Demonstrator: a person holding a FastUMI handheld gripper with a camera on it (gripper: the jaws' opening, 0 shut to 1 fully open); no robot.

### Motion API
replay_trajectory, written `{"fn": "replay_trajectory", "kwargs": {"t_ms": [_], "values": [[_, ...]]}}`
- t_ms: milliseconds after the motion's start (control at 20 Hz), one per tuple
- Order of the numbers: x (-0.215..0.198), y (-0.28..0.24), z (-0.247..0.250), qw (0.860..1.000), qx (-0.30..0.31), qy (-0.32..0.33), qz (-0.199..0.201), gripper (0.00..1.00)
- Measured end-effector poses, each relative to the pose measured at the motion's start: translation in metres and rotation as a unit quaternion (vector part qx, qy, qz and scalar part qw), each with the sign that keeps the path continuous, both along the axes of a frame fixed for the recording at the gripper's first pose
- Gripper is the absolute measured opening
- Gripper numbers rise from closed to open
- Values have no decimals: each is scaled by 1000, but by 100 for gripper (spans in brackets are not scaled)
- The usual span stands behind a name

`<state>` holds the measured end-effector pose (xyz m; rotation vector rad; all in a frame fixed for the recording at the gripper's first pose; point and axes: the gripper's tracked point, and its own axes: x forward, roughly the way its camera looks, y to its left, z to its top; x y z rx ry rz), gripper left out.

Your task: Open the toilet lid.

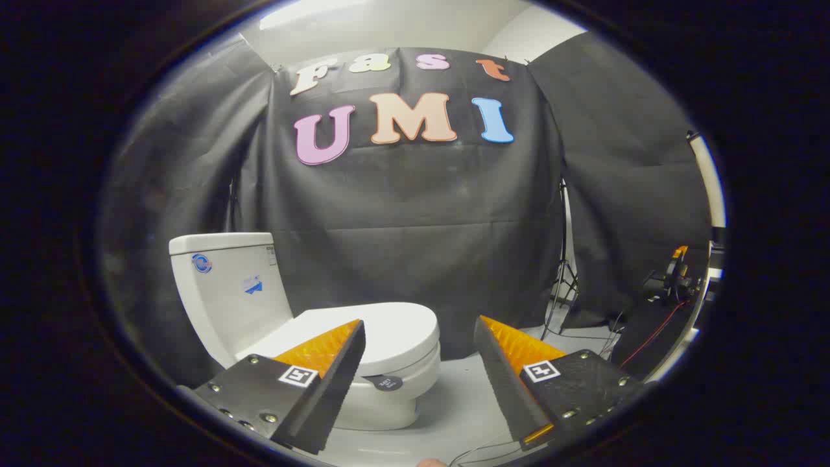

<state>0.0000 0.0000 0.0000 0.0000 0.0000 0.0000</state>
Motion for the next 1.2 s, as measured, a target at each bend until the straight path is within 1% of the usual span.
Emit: {"fn": "replay_trajectory", "kwargs": {"t_ms": [300,500,900,1200], "values": [[5,0,2,1000,7,1,-2,99],[9,0,2,1000,-1,1,-4,99],[11,0,-7,1000,9,15,-10,99],[33,2,-25,998,34,50,-22,99]]}}
